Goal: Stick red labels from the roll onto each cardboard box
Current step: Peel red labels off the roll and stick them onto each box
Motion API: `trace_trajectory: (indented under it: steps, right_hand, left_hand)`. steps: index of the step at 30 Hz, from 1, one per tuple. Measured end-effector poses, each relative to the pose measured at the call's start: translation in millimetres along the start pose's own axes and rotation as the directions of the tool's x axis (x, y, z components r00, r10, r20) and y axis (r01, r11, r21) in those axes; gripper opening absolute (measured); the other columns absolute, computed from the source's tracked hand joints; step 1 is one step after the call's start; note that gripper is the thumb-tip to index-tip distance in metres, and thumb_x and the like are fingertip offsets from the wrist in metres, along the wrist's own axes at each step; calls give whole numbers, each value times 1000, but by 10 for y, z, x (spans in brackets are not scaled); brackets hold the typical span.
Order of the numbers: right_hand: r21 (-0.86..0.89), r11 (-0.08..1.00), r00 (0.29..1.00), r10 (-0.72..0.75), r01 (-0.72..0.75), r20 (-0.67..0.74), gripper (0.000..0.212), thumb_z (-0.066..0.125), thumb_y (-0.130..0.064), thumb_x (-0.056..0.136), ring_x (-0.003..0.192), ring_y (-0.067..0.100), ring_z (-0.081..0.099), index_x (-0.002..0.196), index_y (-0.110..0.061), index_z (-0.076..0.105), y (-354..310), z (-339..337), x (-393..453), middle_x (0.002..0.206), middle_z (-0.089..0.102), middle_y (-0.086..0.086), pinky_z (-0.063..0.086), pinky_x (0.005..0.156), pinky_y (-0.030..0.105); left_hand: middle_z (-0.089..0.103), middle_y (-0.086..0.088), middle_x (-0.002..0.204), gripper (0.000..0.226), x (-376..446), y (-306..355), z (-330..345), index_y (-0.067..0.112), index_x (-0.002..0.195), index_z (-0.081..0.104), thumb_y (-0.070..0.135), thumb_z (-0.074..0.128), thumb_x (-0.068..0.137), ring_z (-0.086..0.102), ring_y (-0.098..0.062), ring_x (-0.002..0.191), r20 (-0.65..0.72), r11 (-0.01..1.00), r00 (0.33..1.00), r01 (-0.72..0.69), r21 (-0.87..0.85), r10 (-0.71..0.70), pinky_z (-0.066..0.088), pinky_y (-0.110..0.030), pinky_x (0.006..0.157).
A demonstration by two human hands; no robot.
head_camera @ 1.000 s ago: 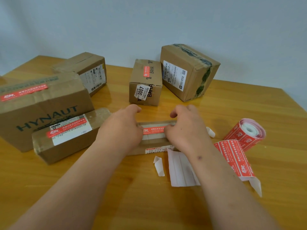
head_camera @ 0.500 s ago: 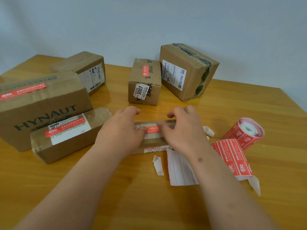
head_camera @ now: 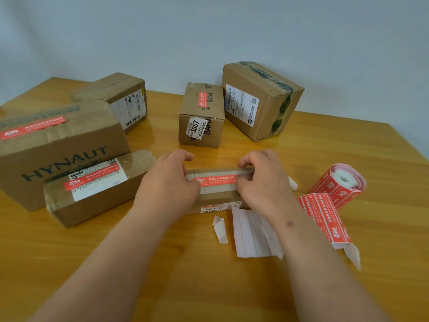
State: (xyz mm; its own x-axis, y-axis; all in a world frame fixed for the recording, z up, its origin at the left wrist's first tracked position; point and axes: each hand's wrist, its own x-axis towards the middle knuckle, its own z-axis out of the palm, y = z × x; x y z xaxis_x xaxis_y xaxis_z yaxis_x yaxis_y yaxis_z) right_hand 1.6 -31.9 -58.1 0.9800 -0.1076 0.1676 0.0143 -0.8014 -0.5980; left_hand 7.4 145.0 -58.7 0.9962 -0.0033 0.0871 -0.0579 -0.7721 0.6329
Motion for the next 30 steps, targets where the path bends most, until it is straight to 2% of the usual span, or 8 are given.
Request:
trace_trajectory:
  steps: [6,12,14,17,19,22,27,30]
  right_hand:
    - [-60,998,999,19,-21,-31,13,60,-27,90,95,11,50,103,-23,58,-41,37,61,101,44,-7,41,74,19]
    - [-93,996,1000,10,-8,19,27,55,-10,90,108,13,42,111,-26,60,-12,-93,70,110,40,-9,34,86,23]
    - [-161,987,988,4,21,153,37,60,-20,85,123,15,33,120,-33,56,43,-177,25,124,39,-12,31,101,33]
    - [-157,987,892,51,22,450,74,70,-33,76,139,16,21,141,-38,37,115,-300,-42,152,21,-17,26,112,47]
    - [-130,991,894,19,44,447,75,72,-33,80,140,15,23,144,-37,33,152,-297,-68,155,19,-15,28,113,39]
    - [-40,996,952,-66,81,299,50,64,-26,91,121,3,40,137,-33,46,150,-261,-93,143,36,-13,34,88,7]
    - [193,981,993,-20,-3,119,43,59,-36,93,114,4,50,133,-35,47,86,-374,-140,127,49,-12,49,93,27]
    - [376,926,992,-3,-45,125,65,72,-34,83,98,-18,51,138,-40,37,54,-474,-217,122,51,-22,45,69,3]
  left_hand:
    - [51,8,103,44,19,28,13,29,132,49,15,58,91,52,-11,91,-26,1000,1000,-16,8,17,44,-20,62]
    - [48,11,109,45,53,-66,-53,35,126,55,5,52,93,50,-9,98,11,995,999,31,-98,-30,46,-18,67]
    - [46,12,111,40,9,-111,-77,36,125,56,10,51,95,50,-9,101,36,990,999,7,-138,-2,46,-17,71]
    - [44,12,124,39,-75,-161,-128,36,128,53,36,62,90,44,-13,118,169,992,985,-15,-126,36,46,-33,99]
    - [36,11,142,55,-120,-155,-138,38,134,46,43,68,84,39,-11,125,277,998,960,-38,-43,48,38,-33,107]
    - [38,10,145,55,-146,-101,-145,37,135,46,28,70,86,42,-2,111,236,997,969,-62,-56,74,36,-18,93]
    - [61,9,103,26,-125,50,-259,37,118,57,41,58,92,57,-8,89,152,911,986,128,-393,-73,44,-21,62]
    - [63,2,95,37,-73,138,-334,27,111,57,56,42,95,58,-16,84,136,865,968,249,-436,-210,46,-29,64]
